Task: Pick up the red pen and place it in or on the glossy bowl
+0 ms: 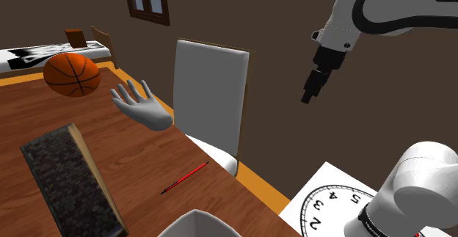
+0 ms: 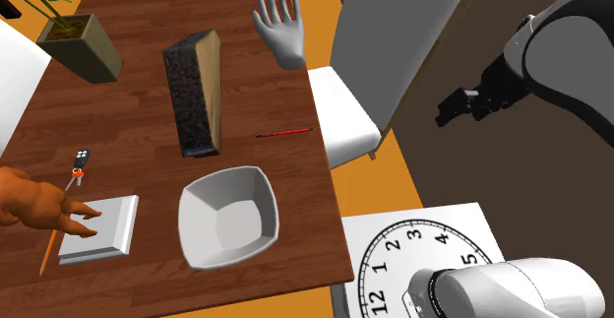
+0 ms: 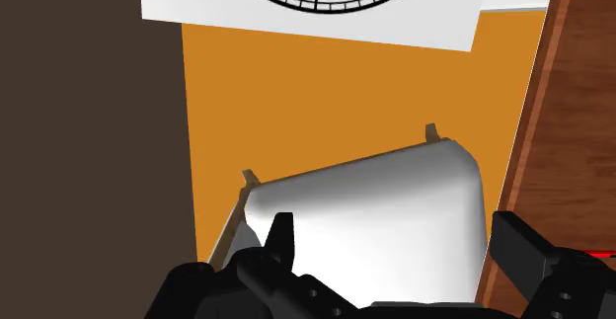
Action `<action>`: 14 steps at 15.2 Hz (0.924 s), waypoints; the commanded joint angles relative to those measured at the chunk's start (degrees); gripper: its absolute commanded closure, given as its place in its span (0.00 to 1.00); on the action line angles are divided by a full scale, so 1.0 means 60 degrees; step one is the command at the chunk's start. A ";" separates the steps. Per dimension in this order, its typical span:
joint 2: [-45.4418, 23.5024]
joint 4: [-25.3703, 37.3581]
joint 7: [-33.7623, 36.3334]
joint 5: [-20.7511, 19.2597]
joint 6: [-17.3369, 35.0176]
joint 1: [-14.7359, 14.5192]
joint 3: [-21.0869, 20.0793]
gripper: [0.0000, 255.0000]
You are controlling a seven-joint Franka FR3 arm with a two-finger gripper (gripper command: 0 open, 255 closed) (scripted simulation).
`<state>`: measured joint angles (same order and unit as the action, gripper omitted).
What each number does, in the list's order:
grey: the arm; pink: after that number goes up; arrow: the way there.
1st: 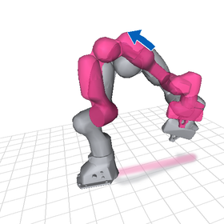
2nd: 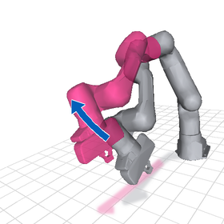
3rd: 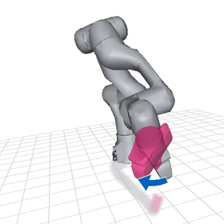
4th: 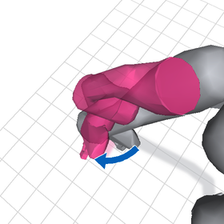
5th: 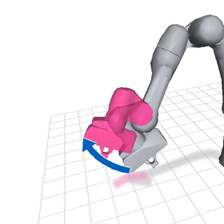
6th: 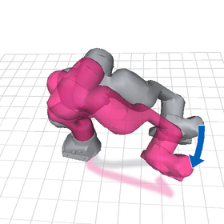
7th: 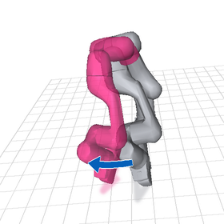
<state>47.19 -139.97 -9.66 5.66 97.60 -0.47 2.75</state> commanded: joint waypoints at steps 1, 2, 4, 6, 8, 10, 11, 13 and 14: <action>0.0000 0.0000 0.0000 0.0000 0.0000 0.0000 0.0000 0.00; -0.0304 0.0057 -0.0239 -0.0045 0.0274 -0.0161 -0.0081 0.00; -0.0909 0.0190 -0.0699 -0.0144 0.0804 -0.0473 -0.0249 0.00; -0.1508 0.0343 -0.1140 -0.0254 0.1309 -0.0765 -0.0427 0.00; -0.2098 0.0511 -0.1561 -0.0380 0.1789 -0.1038 -0.0616 0.00; -0.2676 0.0691 -0.1959 -0.0525 0.2246 -0.1293 -0.0816 0.00; -0.2960 0.0784 -0.2149 -0.0605 0.2467 -0.1413 -0.0921 0.00; -0.3517 0.0973 -0.2511 -0.0785 0.2893 -0.1640 -0.1139 0.00; -0.3791 0.1068 -0.2683 -0.0885 0.3099 -0.1747 -0.1252 0.00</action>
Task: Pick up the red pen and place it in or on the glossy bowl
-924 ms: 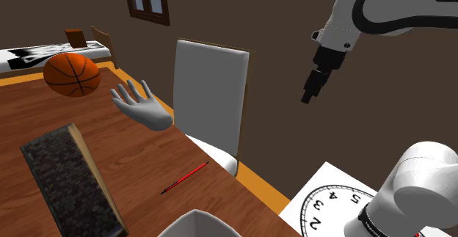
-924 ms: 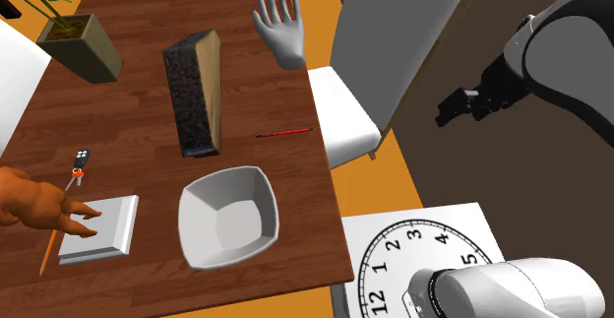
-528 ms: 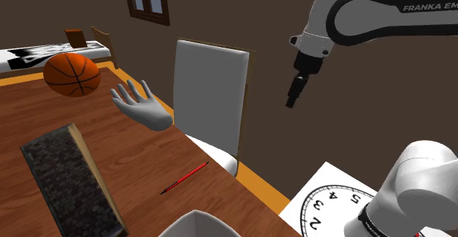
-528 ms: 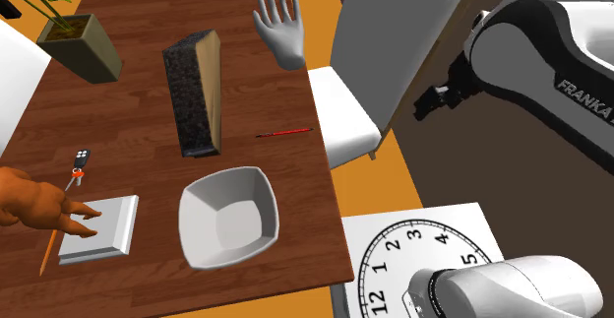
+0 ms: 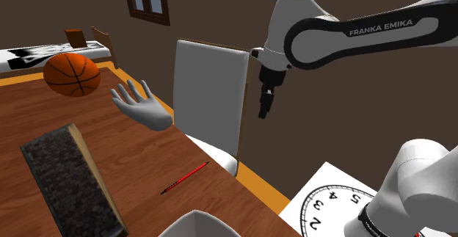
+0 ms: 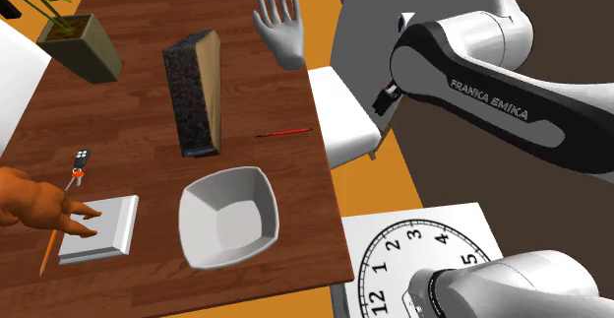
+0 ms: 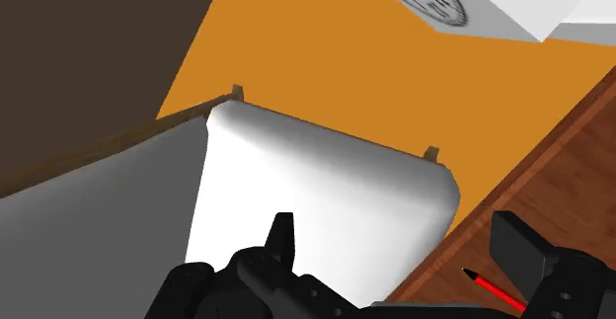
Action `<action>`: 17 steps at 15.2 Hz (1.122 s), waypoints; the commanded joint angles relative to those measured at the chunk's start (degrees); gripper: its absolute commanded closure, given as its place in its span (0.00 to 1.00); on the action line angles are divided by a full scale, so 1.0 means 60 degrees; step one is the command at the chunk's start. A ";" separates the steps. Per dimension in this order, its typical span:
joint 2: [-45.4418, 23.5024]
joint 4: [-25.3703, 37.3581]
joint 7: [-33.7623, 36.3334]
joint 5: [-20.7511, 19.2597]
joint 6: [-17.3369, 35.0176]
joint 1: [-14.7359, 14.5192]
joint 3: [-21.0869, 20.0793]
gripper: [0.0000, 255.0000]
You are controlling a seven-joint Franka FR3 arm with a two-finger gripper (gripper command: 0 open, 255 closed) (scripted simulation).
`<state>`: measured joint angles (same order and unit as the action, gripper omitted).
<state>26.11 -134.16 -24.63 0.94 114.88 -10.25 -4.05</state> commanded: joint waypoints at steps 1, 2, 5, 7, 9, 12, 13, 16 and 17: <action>-0.0547 0.0195 -0.0352 -0.0206 0.0420 -0.0221 -0.0234 0.00; -0.0813 0.0290 -0.0511 -0.0322 0.0617 -0.0319 -0.0353 0.00; -0.1591 0.0568 -0.0942 -0.0721 0.1185 -0.0599 -0.0715 0.00; -0.2094 0.0745 -0.1191 -0.1036 0.1544 -0.0771 -0.0963 0.00; -0.2585 0.0914 -0.1409 -0.1393 0.1889 -0.0936 -0.1211 0.00; -0.3304 0.1148 -0.1673 -0.2014 0.2380 -0.1181 -0.1571 0.00; -0.3539 0.1221 -0.1744 -0.2244 0.2535 -0.1263 -0.1685 0.00; -0.4235 0.1421 -0.1907 -0.3007 0.2979 -0.1519 -0.2007 0.00; -0.4464 0.1482 -0.1945 -0.3285 0.3119 -0.1610 -0.2102 0.00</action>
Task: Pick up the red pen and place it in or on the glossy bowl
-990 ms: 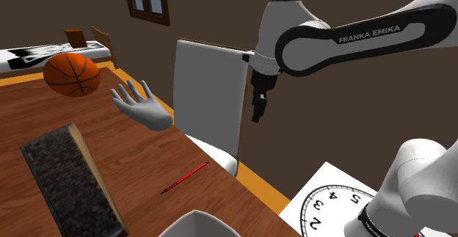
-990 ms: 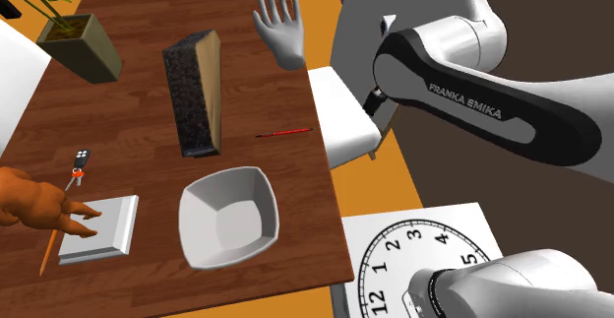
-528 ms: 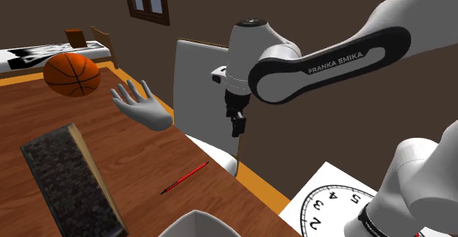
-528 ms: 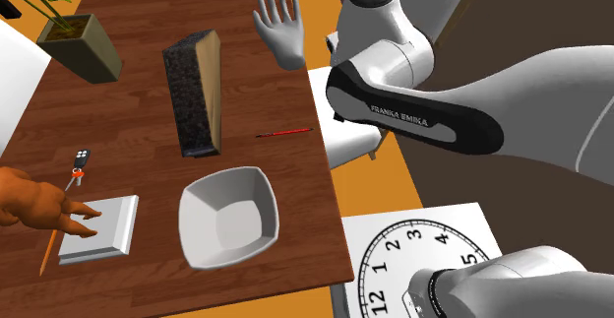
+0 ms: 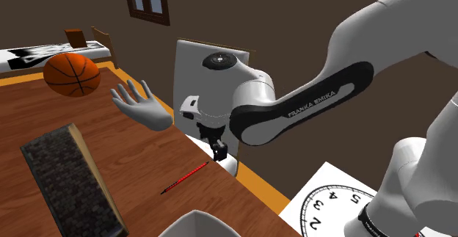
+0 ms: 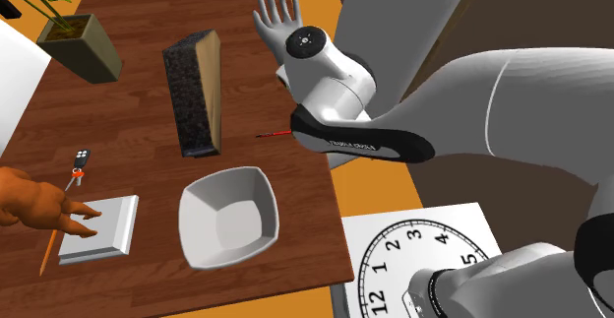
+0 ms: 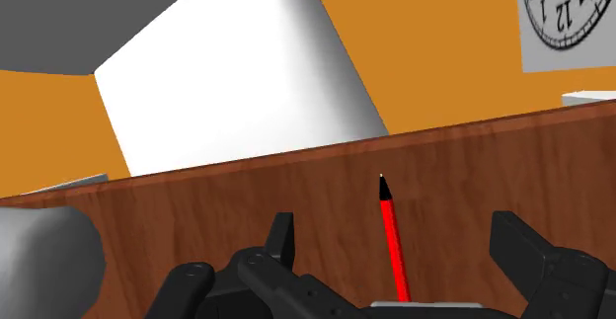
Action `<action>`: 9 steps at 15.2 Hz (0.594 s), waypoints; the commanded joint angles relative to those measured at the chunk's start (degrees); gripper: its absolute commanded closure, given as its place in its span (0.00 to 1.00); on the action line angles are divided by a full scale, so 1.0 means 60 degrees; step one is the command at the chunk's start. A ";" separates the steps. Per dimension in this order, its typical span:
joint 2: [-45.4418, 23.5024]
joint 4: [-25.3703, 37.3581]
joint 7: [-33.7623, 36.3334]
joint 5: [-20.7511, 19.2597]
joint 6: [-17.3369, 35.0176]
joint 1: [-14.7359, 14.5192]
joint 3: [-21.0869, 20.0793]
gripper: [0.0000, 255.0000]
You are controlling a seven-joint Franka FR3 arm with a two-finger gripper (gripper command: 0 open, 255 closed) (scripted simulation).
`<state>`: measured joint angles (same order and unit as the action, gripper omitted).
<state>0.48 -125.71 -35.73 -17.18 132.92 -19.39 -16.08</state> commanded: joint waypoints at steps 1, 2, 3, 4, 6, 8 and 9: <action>-0.0420 0.0131 -0.0124 -0.0553 0.0247 -0.0180 -0.0185 0.00; -0.0646 0.0186 -0.0147 -0.0853 0.0378 -0.0279 -0.0266 0.00; -0.0796 0.0222 -0.0159 -0.1058 0.0464 -0.0349 -0.0315 0.00; -0.0891 0.0207 -0.0108 -0.1136 0.0562 -0.0341 -0.0293 0.00; -0.1085 0.0184 -0.0004 -0.1296 0.0757 -0.0327 -0.0247 0.00; -0.1284 0.0171 0.0105 -0.1462 0.0947 -0.0314 -0.0198 0.00; -0.1386 0.0168 0.0161 -0.1547 0.1041 -0.0310 -0.0171 0.00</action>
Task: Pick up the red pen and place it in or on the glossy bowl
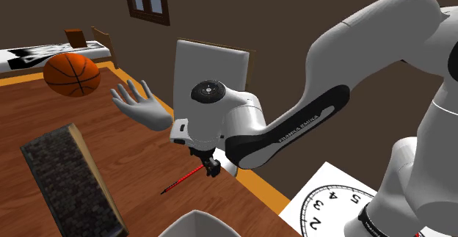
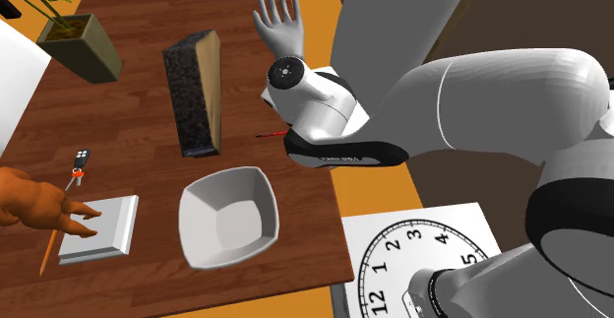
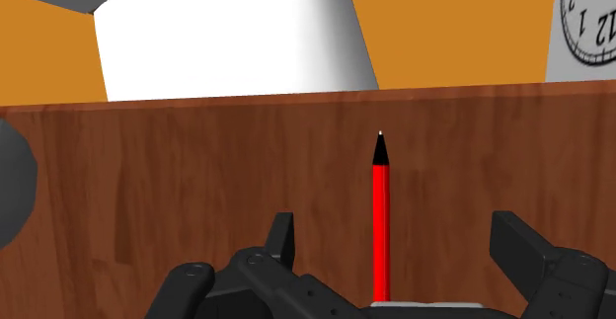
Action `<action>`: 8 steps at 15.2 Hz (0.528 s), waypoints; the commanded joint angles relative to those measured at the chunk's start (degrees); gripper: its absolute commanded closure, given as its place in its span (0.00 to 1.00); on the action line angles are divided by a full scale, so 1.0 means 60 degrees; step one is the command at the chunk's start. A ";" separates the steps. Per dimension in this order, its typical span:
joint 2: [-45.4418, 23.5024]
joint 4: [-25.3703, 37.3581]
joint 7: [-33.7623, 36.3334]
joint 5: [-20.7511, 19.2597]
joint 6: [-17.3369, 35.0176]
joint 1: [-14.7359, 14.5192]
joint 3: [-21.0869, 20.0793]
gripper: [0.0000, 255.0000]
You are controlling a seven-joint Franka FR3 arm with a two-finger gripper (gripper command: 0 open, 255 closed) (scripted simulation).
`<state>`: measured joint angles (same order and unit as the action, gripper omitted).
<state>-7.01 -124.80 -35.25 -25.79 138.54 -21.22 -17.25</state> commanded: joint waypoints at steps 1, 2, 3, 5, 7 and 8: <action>-0.0240 0.0015 0.0137 -0.0198 0.0198 0.0000 0.0052 0.00; -0.0299 0.0015 0.0170 -0.0248 0.0251 0.0001 0.0069 0.00; -0.0299 0.0015 0.0169 -0.0248 0.0251 0.0000 0.0070 0.00; -0.0299 0.0015 0.0170 -0.0248 0.0251 0.0000 0.0070 0.00; -0.0299 0.0015 0.0170 -0.0248 0.0251 0.0000 0.0070 0.00; -0.0299 0.0015 0.0170 -0.0248 0.0251 0.0000 0.0070 0.00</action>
<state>-8.80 -124.71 -34.24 -27.27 140.03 -21.22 -16.83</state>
